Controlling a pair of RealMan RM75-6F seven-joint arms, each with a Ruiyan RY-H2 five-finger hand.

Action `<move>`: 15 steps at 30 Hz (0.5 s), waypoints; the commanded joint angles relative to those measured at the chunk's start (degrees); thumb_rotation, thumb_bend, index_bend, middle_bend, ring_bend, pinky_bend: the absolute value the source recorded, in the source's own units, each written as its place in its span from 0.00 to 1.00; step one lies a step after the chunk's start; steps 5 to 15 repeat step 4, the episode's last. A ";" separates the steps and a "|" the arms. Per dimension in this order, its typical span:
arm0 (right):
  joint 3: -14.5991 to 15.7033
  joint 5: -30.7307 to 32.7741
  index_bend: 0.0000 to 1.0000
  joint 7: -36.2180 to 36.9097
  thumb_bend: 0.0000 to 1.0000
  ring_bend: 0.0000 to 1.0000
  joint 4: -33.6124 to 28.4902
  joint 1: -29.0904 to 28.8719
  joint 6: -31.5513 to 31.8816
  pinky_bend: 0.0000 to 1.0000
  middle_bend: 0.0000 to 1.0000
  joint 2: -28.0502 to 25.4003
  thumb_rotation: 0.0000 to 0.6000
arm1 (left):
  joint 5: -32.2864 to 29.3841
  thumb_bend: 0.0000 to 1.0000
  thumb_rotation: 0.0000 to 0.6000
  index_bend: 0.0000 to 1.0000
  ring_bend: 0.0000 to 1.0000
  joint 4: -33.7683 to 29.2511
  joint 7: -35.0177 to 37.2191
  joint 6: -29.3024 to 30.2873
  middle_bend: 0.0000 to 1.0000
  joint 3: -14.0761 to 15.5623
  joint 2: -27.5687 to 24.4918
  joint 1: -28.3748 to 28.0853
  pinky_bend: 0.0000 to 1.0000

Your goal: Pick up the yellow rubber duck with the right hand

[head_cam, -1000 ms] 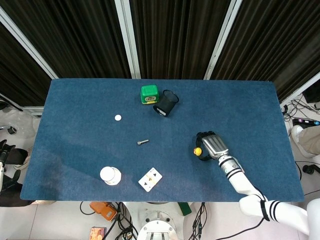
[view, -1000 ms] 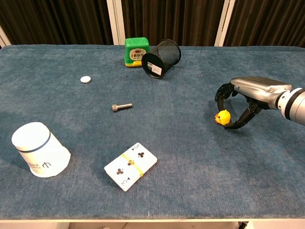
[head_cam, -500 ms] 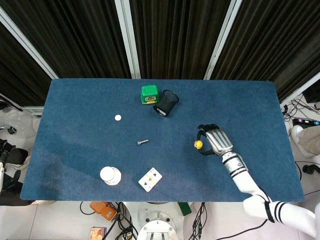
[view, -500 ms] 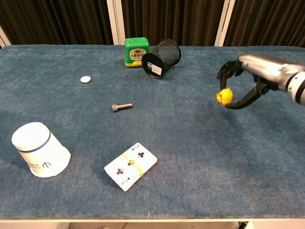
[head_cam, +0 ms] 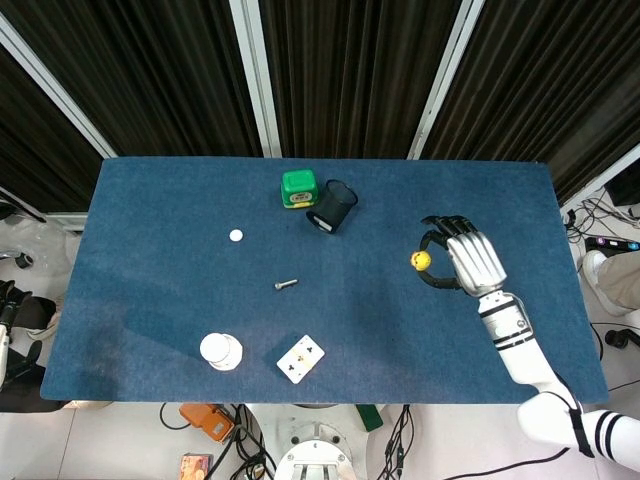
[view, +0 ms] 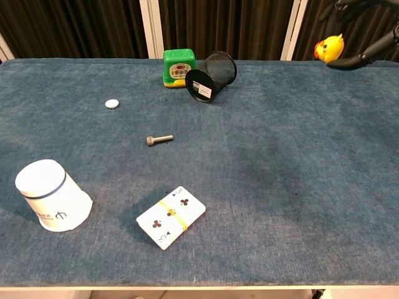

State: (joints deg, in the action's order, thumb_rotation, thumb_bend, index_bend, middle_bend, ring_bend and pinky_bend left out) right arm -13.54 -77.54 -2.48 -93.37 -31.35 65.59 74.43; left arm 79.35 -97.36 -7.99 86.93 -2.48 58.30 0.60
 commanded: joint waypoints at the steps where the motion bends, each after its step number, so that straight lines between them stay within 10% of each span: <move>1: 0.05 0.07 0.63 0.02 0.48 0.29 -0.36 0.10 0.18 0.25 0.31 -0.38 1.00 | -0.08 0.30 1.00 0.17 0.07 -0.01 0.08 -0.01 0.03 -0.04 -0.02 0.01 0.17; 15: 0.27 -0.23 0.63 -0.08 0.48 0.29 -0.66 0.27 0.67 0.25 0.31 -0.54 1.00 | -0.07 0.30 1.00 0.17 0.07 0.00 0.14 0.00 0.03 -0.05 -0.02 0.01 0.17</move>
